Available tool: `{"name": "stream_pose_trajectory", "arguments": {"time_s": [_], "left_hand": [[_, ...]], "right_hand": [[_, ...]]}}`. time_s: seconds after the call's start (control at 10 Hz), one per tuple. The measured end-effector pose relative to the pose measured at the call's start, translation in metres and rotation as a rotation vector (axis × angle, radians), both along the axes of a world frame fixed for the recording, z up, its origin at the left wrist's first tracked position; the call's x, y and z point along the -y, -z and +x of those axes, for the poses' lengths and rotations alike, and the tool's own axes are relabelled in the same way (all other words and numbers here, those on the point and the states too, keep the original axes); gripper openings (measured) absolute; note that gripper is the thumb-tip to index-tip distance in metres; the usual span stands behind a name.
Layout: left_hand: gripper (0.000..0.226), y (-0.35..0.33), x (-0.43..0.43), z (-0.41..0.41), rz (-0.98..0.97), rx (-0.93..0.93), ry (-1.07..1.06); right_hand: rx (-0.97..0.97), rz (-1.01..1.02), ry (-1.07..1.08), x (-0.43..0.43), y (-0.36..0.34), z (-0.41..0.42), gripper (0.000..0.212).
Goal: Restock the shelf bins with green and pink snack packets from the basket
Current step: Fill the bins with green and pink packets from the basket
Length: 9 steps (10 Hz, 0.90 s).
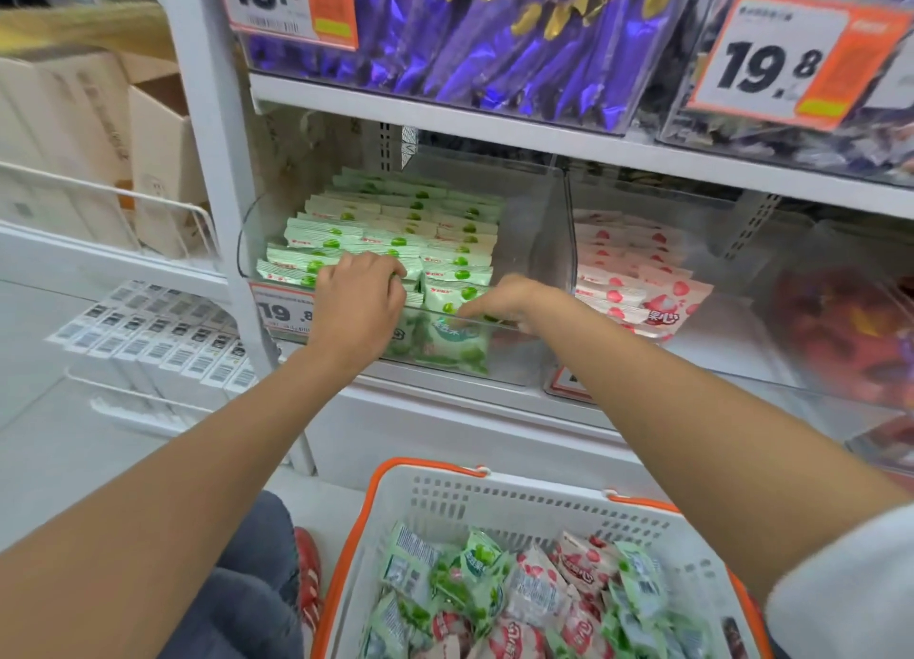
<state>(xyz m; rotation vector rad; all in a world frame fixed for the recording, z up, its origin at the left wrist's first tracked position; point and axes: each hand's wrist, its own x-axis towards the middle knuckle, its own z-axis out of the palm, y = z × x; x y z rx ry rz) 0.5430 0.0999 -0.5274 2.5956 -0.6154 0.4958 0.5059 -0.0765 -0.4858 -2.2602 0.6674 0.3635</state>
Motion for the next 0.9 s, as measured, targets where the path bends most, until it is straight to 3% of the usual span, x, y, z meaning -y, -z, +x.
{"name": "stream_pose_trajectory", "arguments": {"time_s": [0.1, 0.2, 0.3, 0.4, 0.5, 0.7, 0.8, 0.9], "left_hand": [[0.032, 0.0, 0.0, 0.0, 0.005, -0.002, -0.006], [0.032, 0.001, 0.0, -0.001, 0.01, -0.005, -0.006], [0.032, 0.001, 0.0, 0.0, 0.01, -0.01, -0.006], [0.032, 0.001, 0.001, 0.0, 0.004, -0.01, -0.006], [0.031, 0.0, 0.001, -0.001, -0.006, -0.011, -0.005], [0.031, 0.0, 0.001, 0.0, -0.007, -0.01, 0.001], [0.031, 0.001, 0.0, 0.001, -0.005, -0.008, 0.0], [0.031, 0.001, 0.001, 0.001, -0.005, -0.008, -0.004]], "right_hand": [[-0.156, 0.044, -0.042, -0.002, 0.003, 0.001, 0.07], [-0.188, 0.032, -0.053, -0.002, 0.005, 0.003, 0.07], [-0.052, 0.075, 0.013, 0.002, 0.01, 0.007, 0.06], [0.039, -0.061, 0.057, 0.001, 0.011, 0.007, 0.076], [0.086, -0.04, 0.062, 0.002, 0.012, 0.01, 0.081], [0.17, -0.068, 0.119, 0.006, 0.016, 0.007, 0.044], [0.207, 0.101, 0.164, 0.007, 0.015, 0.008, 0.037], [0.151, 0.29, 0.199, 0.007, 0.016, 0.009, 0.046]]}}
